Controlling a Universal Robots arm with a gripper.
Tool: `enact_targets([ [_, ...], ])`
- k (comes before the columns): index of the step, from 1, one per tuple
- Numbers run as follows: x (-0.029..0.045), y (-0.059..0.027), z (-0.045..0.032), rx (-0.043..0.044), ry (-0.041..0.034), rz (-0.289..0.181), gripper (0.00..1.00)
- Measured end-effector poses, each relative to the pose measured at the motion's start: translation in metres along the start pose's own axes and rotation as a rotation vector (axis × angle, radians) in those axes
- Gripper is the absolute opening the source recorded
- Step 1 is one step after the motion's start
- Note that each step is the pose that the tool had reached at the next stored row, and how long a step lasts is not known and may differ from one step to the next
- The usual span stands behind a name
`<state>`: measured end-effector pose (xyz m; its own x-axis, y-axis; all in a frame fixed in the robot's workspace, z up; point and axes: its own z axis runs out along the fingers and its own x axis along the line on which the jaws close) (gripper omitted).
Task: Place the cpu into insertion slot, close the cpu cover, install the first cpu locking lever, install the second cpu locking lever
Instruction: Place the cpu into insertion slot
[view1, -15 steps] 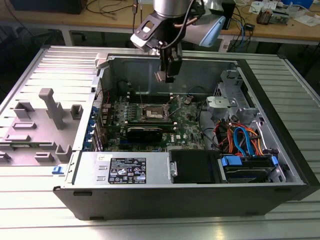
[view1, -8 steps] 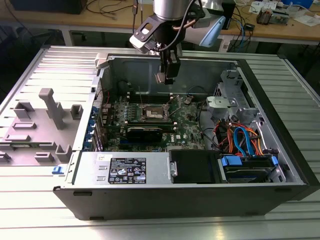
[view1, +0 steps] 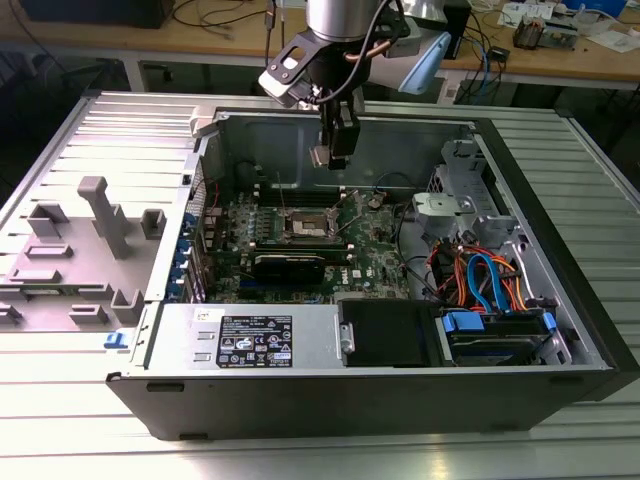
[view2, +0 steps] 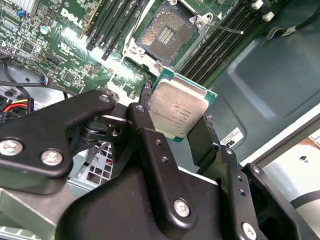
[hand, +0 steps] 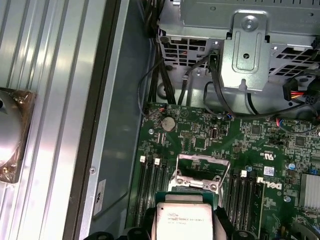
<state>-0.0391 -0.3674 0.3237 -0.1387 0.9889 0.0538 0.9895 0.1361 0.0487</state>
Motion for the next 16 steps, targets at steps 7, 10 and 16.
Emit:
enact_targets([
  [7,0.0000,0.0000,0.0004,0.0000,-0.0006,0.001,0.54],
  [10,-0.0002,-0.0004,0.0038,-0.0002,-0.0010,0.005,0.54],
  [16,-0.0006,-0.0017,0.0127,-0.0013,-0.0027,0.028,0.54],
])
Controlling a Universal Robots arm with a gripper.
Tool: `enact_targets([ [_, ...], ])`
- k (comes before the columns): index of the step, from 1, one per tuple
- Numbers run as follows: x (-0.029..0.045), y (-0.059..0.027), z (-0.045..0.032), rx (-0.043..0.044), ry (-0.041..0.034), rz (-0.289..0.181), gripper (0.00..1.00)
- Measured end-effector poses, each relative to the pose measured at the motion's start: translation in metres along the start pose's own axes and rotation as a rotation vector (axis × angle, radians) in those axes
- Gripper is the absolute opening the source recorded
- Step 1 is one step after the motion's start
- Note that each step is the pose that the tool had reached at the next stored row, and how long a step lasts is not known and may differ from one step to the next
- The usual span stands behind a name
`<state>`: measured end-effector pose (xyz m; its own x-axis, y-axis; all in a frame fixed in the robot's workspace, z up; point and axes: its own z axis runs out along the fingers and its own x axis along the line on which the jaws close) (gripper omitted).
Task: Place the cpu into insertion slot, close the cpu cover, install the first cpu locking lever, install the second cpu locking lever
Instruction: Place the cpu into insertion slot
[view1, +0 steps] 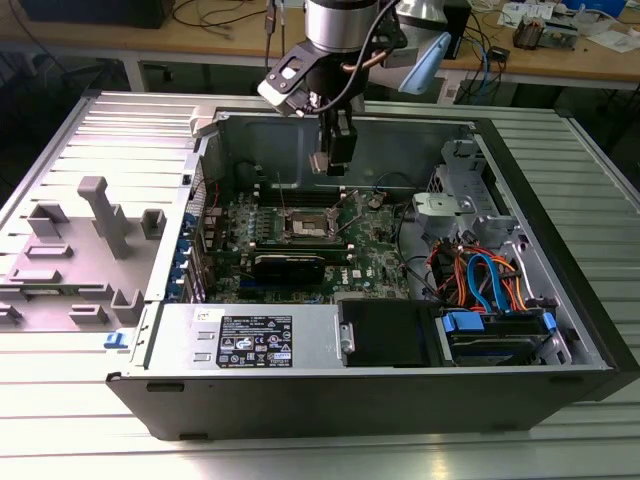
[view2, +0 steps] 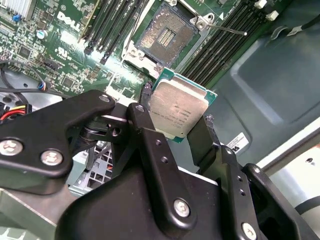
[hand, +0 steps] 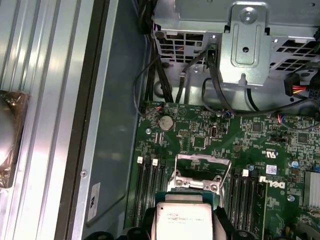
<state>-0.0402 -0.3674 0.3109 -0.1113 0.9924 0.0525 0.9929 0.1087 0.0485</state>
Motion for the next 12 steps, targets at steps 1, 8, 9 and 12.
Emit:
enact_targets([
  [1,-0.0001,-0.0004,0.0014,-0.0002,-0.0001,0.003,0.54],
  [8,0.0004,-0.0069,0.0053,-0.0003,-0.0004,0.006,0.54],
  [9,0.0004,-0.0070,0.0054,-0.0003,-0.0003,0.006,0.54],
  [12,0.0004,-0.0071,0.0054,-0.0003,-0.0003,0.006,0.54],
])
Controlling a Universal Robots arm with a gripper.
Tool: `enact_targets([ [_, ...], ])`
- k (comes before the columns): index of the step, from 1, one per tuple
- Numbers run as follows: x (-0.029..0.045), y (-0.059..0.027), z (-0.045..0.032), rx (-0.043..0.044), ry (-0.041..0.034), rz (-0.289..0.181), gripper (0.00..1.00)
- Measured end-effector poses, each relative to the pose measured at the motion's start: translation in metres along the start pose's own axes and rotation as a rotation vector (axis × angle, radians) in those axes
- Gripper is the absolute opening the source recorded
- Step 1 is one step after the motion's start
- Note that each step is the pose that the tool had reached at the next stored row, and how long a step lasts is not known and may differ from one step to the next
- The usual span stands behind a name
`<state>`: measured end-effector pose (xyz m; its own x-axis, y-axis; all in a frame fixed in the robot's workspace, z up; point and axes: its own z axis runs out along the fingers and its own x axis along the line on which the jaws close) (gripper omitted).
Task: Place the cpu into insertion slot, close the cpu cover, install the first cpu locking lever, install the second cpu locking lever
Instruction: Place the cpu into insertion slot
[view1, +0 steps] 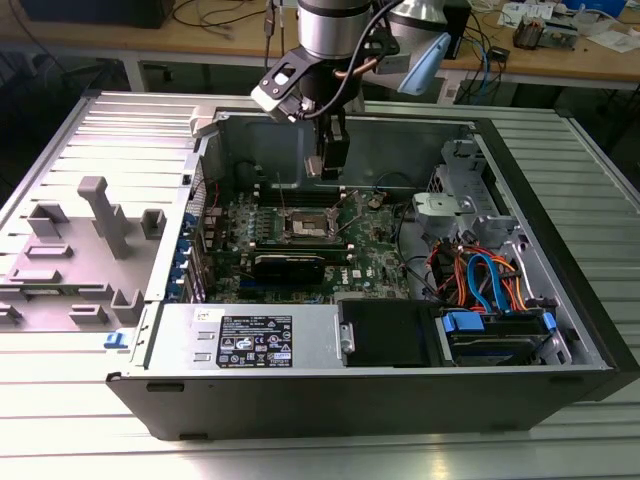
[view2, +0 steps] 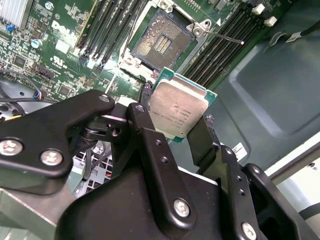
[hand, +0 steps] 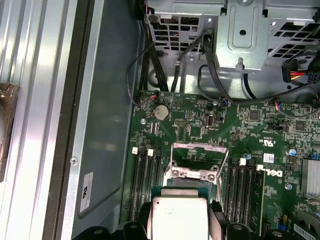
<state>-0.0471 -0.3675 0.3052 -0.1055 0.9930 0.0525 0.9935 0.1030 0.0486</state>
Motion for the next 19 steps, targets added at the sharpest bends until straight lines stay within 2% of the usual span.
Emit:
enact_targets([
  [5,0.0000,-0.0001,0.0004,0.0000,0.0001,0.000,0.54],
  [7,-0.0001,-0.0001,0.0013,0.0002,-0.0026,0.000,0.54],
  [12,-0.0003,-0.0008,0.0074,-0.0019,-0.0053,0.044,0.54],
  [15,-0.0005,-0.0019,0.0125,-0.0029,-0.0075,0.067,0.54],
  [17,-0.0002,-0.0096,0.0183,-0.0034,-0.0075,0.067,0.54],
  [18,-0.0058,-0.0115,0.0246,-0.0038,-0.0074,0.067,0.54],
  [19,-0.0078,-0.0118,0.0260,-0.0039,-0.0070,0.067,0.54],
])
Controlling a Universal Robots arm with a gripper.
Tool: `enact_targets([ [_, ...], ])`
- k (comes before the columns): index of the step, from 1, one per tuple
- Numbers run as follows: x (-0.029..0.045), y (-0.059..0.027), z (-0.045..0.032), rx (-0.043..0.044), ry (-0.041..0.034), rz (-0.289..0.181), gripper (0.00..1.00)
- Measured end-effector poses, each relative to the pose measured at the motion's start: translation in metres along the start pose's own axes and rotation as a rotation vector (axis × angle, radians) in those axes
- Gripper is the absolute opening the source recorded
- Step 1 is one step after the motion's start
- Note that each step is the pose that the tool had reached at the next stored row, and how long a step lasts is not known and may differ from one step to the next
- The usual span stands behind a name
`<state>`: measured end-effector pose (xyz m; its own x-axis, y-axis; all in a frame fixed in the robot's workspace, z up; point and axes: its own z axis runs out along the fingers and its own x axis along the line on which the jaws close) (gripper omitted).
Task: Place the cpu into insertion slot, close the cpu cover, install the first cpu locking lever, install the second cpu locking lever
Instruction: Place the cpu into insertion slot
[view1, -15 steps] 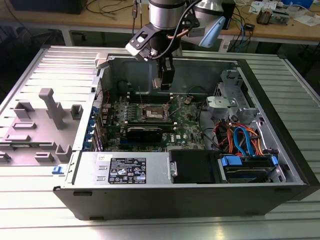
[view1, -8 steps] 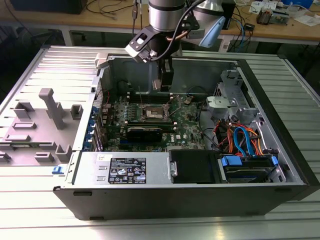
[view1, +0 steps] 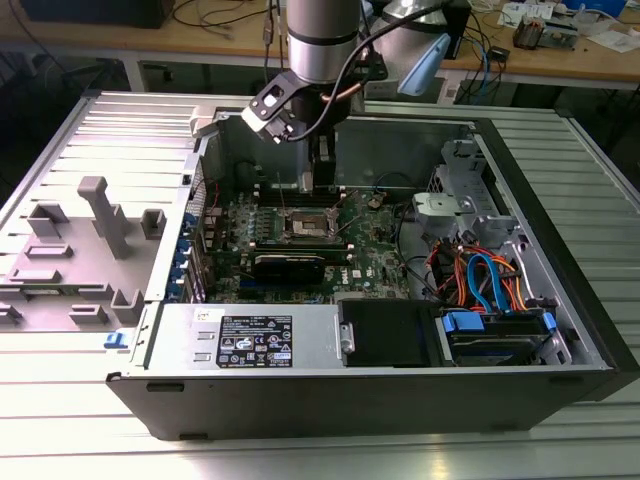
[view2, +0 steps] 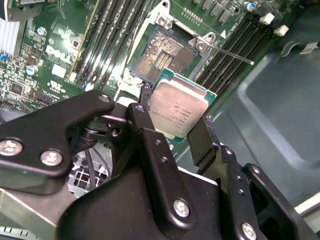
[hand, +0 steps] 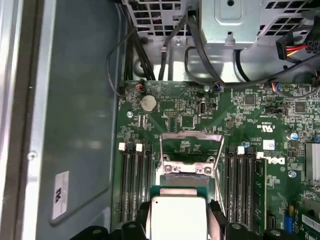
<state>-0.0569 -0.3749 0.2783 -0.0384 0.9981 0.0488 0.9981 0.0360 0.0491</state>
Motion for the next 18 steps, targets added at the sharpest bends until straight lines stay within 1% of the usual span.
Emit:
enact_targets([
  [5,-0.0051,-0.0013,0.0052,0.0000,0.0013,0.000,0.54],
  [9,-0.0052,-0.0030,0.0059,0.0000,0.0016,0.000,0.54],
  [18,-0.0053,-0.0031,0.0082,-0.0001,0.0018,0.000,0.54],
])
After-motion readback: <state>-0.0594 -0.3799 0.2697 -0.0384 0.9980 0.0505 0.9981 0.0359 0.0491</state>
